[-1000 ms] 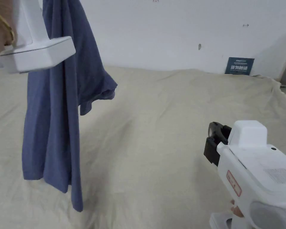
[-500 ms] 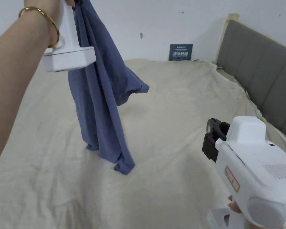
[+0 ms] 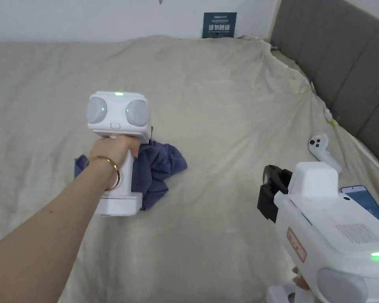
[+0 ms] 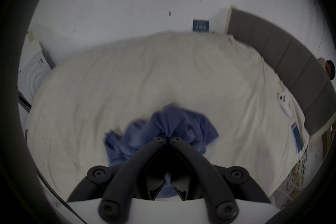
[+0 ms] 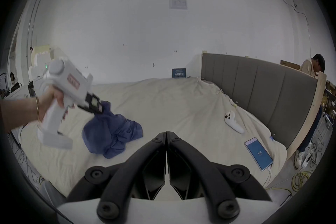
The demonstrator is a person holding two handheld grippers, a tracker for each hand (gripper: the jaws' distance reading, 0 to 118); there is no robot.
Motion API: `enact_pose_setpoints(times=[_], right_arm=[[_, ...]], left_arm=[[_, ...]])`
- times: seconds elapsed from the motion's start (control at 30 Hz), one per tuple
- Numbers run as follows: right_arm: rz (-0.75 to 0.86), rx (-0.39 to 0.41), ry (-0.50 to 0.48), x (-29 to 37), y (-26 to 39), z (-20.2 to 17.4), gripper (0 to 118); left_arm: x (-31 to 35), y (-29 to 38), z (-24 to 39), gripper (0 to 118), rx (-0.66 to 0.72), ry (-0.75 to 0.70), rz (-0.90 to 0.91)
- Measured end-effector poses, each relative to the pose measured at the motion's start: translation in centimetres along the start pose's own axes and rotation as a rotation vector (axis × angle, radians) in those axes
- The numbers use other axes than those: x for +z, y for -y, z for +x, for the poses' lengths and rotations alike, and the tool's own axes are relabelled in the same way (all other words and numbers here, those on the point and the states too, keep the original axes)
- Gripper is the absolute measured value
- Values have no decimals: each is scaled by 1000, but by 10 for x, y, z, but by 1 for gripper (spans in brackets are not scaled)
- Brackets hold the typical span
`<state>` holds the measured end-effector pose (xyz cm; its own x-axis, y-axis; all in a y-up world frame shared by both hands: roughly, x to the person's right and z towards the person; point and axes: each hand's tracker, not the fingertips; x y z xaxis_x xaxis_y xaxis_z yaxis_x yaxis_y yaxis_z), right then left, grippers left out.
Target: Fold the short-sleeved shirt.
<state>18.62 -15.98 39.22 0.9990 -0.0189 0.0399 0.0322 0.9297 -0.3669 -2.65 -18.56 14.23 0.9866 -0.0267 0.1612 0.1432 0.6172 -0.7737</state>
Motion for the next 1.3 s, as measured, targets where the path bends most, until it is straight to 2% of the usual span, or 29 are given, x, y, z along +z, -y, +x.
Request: enact_pose_setpoints(times=[0.13, 0.2, 0.3, 0.37, 0.43, 0.47, 0.57, 0.63, 0.7, 0.97, 1.17, 1.2, 1.23, 1.27, 1.3], right_arm=[[-21, 8, 6, -6, 2, 0, 0], [-31, 7, 7, -8, 2, 0, 0], [-36, 8, 5, -9, 2, -1, 0], [-38, 10, -1, -9, 2, -2, 0], [-37, 23, -11, -9, 0, -6, 0], [-35, 31, -16, -9, -1, -8, 0], [-8, 37, -33, -7, -8, -15, 0], [17, 42, -43, -6, -14, -21, 0], [50, 54, -58, -3, -22, -28, 0], [174, 38, -104, 2, -39, -57, 0], [195, 47, -125, 2, -39, -73, 0], [197, 58, -126, 2, -38, -75, 0], [199, 64, -127, 3, -38, -77, 0], [200, 68, -130, 4, -37, -78, 0], [199, 69, -133, 4, -36, -79, 0]], left_arm=[[-28, 32, 12, 6, -5, 54, -74], [-36, 43, 14, 23, 46, 76, -104], [-30, 46, 13, 68, 65, 138, -100], [-13, 37, 9, 88, 82, 183, -61], [10, 26, 0, 103, 115, 204, 38], [26, 22, -7, 107, 136, 210, 117], [74, 20, -31, 108, 188, 174, 333], [102, 26, -50, 109, 173, 148, 442], [123, 36, -66, 114, 141, 63, 512], [190, 104, -116, 114, 87, -161, 707], [210, 154, -134, 108, 117, -226, 806], [211, 162, -134, 98, 116, -231, 813], [205, 166, -139, 80, 114, -236, 805], [202, 169, -140, 50, 110, -247, 797], [200, 172, -141, 30, 107, -253, 784]])
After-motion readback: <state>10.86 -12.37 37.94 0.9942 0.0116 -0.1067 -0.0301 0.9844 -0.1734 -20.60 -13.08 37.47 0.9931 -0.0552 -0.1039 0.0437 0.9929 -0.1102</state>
